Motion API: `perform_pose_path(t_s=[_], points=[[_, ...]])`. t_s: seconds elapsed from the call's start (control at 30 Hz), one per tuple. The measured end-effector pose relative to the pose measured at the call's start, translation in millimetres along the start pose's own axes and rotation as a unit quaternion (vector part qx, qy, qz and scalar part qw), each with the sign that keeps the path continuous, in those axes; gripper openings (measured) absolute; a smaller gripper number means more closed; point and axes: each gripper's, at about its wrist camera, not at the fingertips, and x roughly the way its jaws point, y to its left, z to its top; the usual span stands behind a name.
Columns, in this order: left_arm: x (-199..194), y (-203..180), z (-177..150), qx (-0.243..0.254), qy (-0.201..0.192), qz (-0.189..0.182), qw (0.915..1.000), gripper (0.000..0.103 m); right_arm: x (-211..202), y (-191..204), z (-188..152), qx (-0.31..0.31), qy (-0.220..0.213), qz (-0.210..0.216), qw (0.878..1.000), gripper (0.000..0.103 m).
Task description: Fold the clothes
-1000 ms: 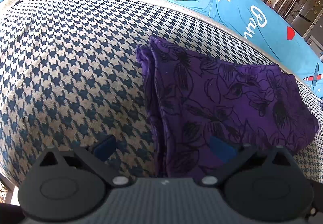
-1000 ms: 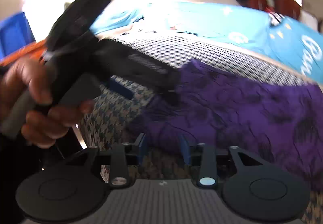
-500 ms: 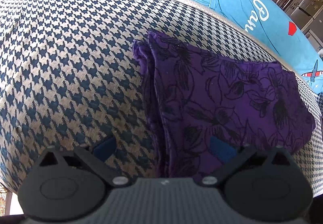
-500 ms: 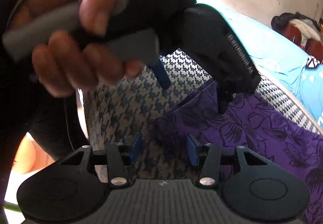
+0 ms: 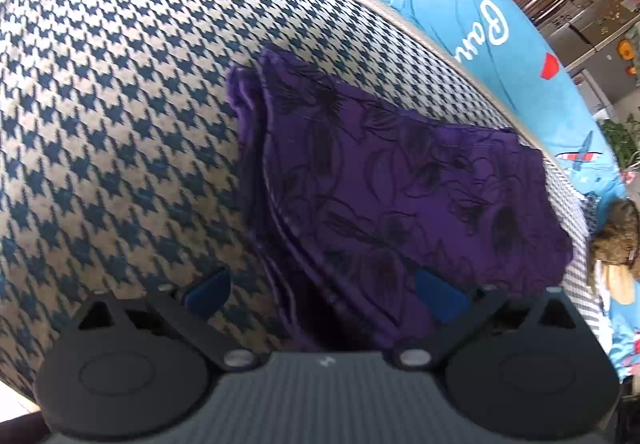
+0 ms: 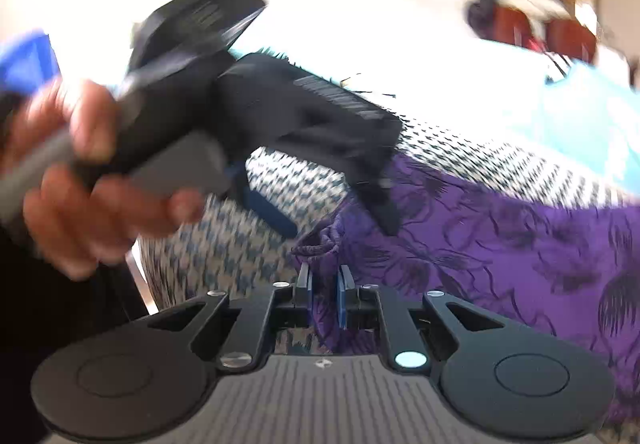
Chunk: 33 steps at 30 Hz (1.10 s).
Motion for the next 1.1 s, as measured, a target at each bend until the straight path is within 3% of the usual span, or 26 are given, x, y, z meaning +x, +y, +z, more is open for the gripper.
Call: perform_pose_path(t_s=[0.13, 0.2, 0.27, 0.33, 0.43, 0.5, 0.57, 0.77, 0.87, 0.97, 1.1], points=[[11.1, -4.1, 4.7, -0.003, 0.023, -0.045, 0.9987, 0.102, -10.5, -20.2, 3.7, 0.059, -0.013, 0.022, 0.998, 0.013], [14.9, -8.0, 5.0, 0.002, 0.025, -0.054, 0.9983, 0.096, -12.5, -23.5, 4.4, 0.063, -0.014, 0.019, 0.998, 0.013], [18.6, -11.9, 5.3, 0.006, 0.027, -0.062, 0.9977, 0.074, -5.5, -21.4, 3.1, 0.057, -0.009, 0.015, 0.998, 0.013], [18.0, -15.1, 4.4, 0.012, 0.024, -0.069, 0.9972, 0.068, -2.8, -17.4, 0.4, 0.041, -0.006, 0.006, 0.999, 0.013], [17.1, -20.0, 2.9, 0.022, 0.021, -0.08, 0.9963, 0.067, 0.9, -10.9, -3.9, 0.018, -0.003, 0.0, 1.0, 0.018], [16.8, -22.6, 2.5, 0.025, 0.019, -0.082, 0.9961, 0.067, 4.3, -6.0, -6.4, 0.003, 0.002, -0.005, 1.0, 0.035], [14.6, -23.5, 1.9, 0.025, 0.019, -0.085, 0.9959, 0.067, 8.0, -1.6, -8.8, -0.013, 0.007, -0.011, 1.0, 0.043], [16.3, -25.0, 4.0, 0.024, 0.023, -0.09, 0.9954, 0.067, 19.8, 12.5, -15.2, -0.068, 0.009, -0.028, 0.997, 0.051], [15.1, -24.5, 3.9, 0.024, 0.023, -0.09, 0.9954, 0.067, 28.2, 23.7, -16.9, -0.118, 0.004, -0.061, 0.991, 0.051], [15.5, -23.3, 4.4, 0.02, 0.025, -0.093, 0.9952, 0.067, 38.6, 22.5, -16.9, -0.129, 0.007, -0.083, 0.988, 0.05], [15.2, -22.0, 6.0, 0.021, 0.029, -0.092, 0.9951, 0.067, 48.6, 10.8, -14.6, -0.118, 0.014, -0.098, 0.988, 0.021]])
